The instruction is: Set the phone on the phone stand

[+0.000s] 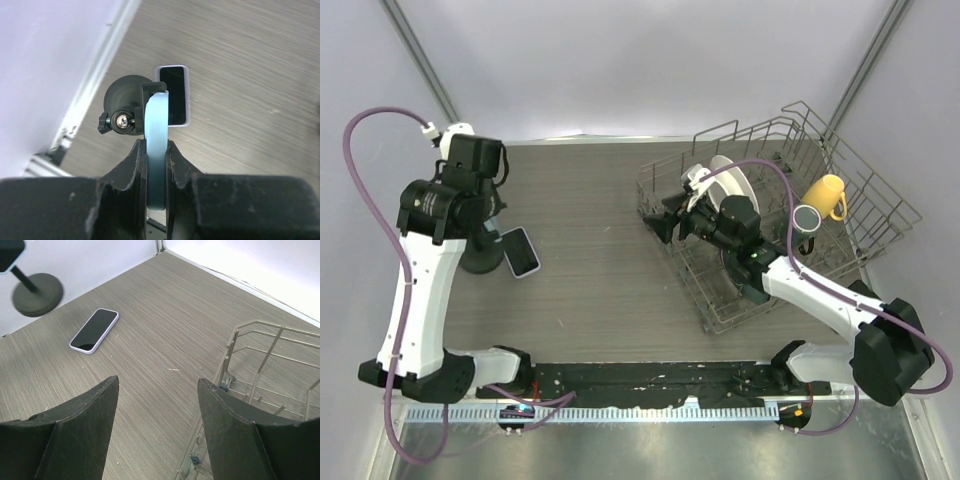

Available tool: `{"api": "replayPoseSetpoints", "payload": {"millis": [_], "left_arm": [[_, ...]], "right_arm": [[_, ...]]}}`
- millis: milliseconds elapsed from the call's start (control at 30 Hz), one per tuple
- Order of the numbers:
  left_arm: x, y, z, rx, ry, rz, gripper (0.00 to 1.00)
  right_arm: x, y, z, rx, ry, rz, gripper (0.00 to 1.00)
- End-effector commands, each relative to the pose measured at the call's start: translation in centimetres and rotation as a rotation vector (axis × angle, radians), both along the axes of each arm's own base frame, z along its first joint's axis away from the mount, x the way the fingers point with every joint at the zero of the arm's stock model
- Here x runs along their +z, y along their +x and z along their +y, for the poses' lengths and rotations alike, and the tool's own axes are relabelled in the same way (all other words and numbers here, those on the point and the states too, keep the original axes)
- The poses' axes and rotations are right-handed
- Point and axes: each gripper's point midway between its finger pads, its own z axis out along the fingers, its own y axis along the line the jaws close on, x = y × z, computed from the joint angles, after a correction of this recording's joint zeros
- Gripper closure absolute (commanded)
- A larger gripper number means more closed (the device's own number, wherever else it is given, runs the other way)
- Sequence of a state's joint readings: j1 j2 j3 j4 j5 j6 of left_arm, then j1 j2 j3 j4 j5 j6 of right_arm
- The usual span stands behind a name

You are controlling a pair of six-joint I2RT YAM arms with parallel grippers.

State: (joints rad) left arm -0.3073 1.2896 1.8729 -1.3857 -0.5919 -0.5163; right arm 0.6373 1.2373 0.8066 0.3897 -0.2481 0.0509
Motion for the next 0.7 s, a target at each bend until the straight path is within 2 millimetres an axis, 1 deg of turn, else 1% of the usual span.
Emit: {"api": "replayPoseSetpoints", "payload": {"millis": [0,67,100,133,167,233,300,367,467,500,567,600,633,667], "left_arm": [[1.7,-3.4,6.3,0.26,0.151,-0.048,1.0],[1.3,-4.1,7.0,0.329,0.099,-0.064,0.99],[1.0,-4.6,7.6,0.378,0.074,-0.067,0.99],[1.1,-5.4,8.0,0.406,0.051,-0.086,0.99],[0.3,-6.0,8.9,0.471,0.036,-0.083,1.0],[-0.4,-7.4,10.0,0.54,0.029,-0.09,1.0],[-0.7,-8.7,11.4,0.628,0.049,-0.089,0.99],[-1.1,-10.0,12.5,0.699,0.083,-0.067,0.99],[-1.3,-11.2,13.2,0.769,0.065,-0.096,0.99],[-1.2,-11.2,13.5,0.791,0.065,-0.12,1.0],[-2.1,-12.0,14.0,0.847,0.063,-0.112,1.0],[-2.6,-12.4,13.8,0.858,0.035,-0.118,1.0],[-3.7,-12.4,13.6,0.879,0.01,-0.113,1.0],[-4.2,-12.6,13.6,0.894,-0.006,-0.123,1.0]], "right_arm": [[1.7,0.5,0.3,0.003,0.05,-0.039,0.3],[1.7,0.6,0.5,0.007,0.055,-0.038,0.3],[1.4,0.7,0.6,0.006,0.052,-0.03,0.3],[1.3,0.7,0.7,0.01,0.053,-0.024,0.3],[1.2,0.8,0.8,0.012,0.051,-0.022,0.3],[1.1,0.7,1.1,0.024,0.054,-0.013,0.3],[1.0,0.7,1.1,0.028,0.058,-0.008,0.3],[1.2,0.6,1.2,0.034,0.063,-0.01,0.3],[1.6,0.4,1.0,0.03,0.069,-0.019,0.3],[1.6,0.3,0.8,0.026,0.066,-0.024,0.3],[1.8,0.4,0.3,0.004,0.063,-0.037,0.3],[1.9,0.4,0.3,0.0,0.062,-0.039,0.3],[1.8,0.4,0.1,-0.005,0.058,-0.041,0.3],[2.0,0.3,0.0,-0.009,0.06,-0.048,0.3]]}}
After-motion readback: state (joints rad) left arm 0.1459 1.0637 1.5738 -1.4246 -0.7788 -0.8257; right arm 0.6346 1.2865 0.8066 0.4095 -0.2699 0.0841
